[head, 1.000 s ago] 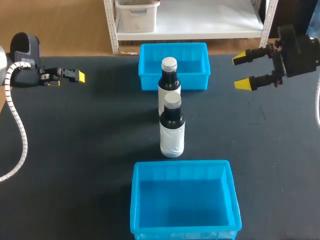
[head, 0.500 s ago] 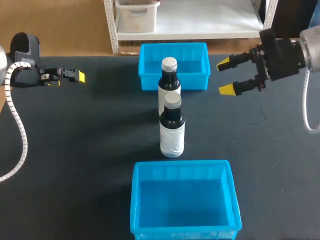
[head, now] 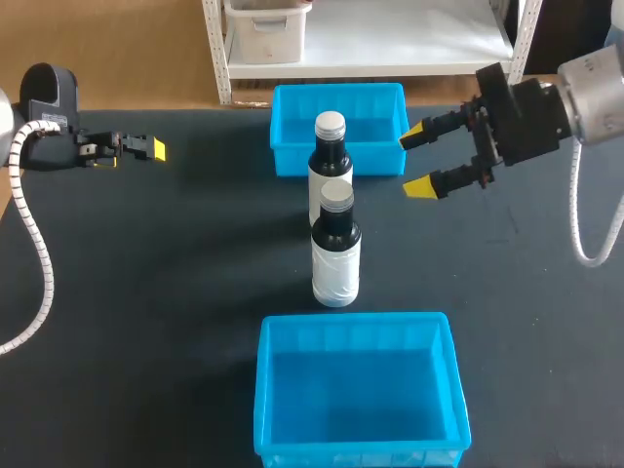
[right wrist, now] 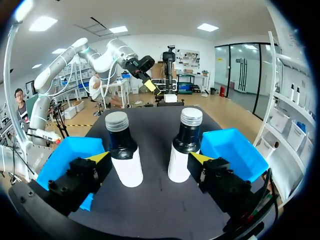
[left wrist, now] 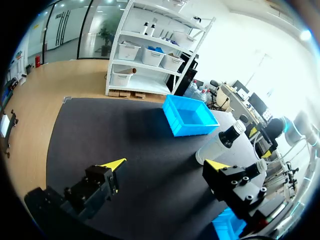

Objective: Pick up the bottle, and place it in the far bin if it is heavy, or in the near bin if it is light.

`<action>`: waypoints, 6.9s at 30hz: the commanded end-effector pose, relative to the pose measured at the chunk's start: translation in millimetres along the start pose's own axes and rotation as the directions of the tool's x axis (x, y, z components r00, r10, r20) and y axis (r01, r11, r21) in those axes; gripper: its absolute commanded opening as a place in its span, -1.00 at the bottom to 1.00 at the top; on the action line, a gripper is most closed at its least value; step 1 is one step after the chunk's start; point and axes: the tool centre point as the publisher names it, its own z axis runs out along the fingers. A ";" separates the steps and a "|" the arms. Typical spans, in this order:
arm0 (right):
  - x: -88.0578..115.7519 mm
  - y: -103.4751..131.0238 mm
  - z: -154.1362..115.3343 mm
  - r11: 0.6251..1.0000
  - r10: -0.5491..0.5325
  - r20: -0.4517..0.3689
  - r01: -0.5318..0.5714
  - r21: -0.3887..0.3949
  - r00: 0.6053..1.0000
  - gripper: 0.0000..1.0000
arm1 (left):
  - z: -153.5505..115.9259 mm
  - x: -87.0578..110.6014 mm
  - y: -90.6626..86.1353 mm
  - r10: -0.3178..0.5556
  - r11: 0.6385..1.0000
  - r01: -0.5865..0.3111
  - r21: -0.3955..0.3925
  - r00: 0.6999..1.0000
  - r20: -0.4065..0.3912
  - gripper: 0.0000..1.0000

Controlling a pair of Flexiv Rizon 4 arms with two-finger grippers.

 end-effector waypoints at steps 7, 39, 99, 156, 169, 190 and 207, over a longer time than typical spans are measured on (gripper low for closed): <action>1.5 9.1 22.0 1.000 -0.002 -0.006 0.002 0.002 1.000 1.00 | 0.0 0.0 0.0 0.000 1.000 0.000 0.000 1.000 0.000 1.00; -7.9 36.6 55.7 0.999 -0.016 -0.019 0.016 -0.028 1.000 1.00 | 0.0 0.0 0.0 0.000 1.000 0.000 0.000 1.000 0.000 1.00; -14.1 61.4 100.2 1.000 -0.014 -0.077 0.013 -0.015 0.997 1.00 | 0.0 0.0 0.0 0.000 1.000 0.000 0.000 1.000 0.000 1.00; -11.9 62.6 106.5 1.000 -0.007 -0.087 0.005 -0.026 0.996 0.27 | 0.0 0.0 0.0 0.000 1.000 0.000 0.000 1.000 0.000 1.00; -11.5 63.1 106.8 1.000 -0.005 -0.087 0.003 -0.027 0.996 0.06 | 0.0 0.0 0.0 0.000 1.000 0.000 0.000 1.000 0.000 1.00; -10.0 54.1 107.6 0.998 0.004 -0.063 -0.007 -0.056 0.998 -0.06 | 0.0 0.0 0.0 0.000 1.000 0.000 0.000 1.000 0.000 1.00; -13.3 55.8 109.6 0.998 -0.011 -0.079 0.007 -0.054 0.997 -1.00 | 0.0 0.0 0.0 0.000 1.000 0.000 0.000 1.000 0.000 1.00</action>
